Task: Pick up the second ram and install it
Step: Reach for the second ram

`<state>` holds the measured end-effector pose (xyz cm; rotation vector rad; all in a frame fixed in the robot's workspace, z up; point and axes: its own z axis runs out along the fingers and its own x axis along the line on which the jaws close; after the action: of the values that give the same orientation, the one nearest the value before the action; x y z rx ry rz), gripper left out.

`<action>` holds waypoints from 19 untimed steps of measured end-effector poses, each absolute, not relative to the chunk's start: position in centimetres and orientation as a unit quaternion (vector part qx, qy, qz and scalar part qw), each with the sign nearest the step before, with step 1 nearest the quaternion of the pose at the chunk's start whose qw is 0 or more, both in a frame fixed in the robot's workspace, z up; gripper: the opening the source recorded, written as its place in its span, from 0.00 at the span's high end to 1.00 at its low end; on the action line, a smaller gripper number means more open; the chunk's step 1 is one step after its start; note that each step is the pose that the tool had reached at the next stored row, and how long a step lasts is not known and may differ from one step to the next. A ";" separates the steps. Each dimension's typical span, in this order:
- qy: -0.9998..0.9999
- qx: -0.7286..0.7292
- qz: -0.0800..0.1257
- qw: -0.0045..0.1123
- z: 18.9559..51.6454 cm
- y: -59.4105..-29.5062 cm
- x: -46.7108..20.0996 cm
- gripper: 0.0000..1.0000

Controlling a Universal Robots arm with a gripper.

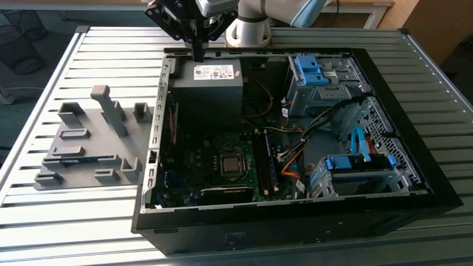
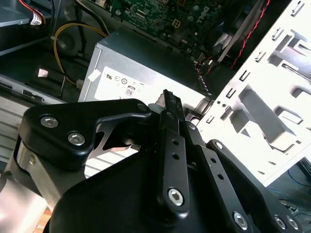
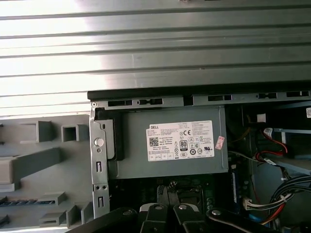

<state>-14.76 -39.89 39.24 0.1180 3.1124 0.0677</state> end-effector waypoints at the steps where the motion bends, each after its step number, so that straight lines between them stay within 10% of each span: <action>1: 0.999 0.038 0.022 0.013 39.2 -39.9 -14.8 0.89; 19: 0.999 0.038 0.022 0.013 39.2 -39.9 -15.5 0.89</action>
<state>-15.47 -39.89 39.23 0.1178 3.1125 0.0677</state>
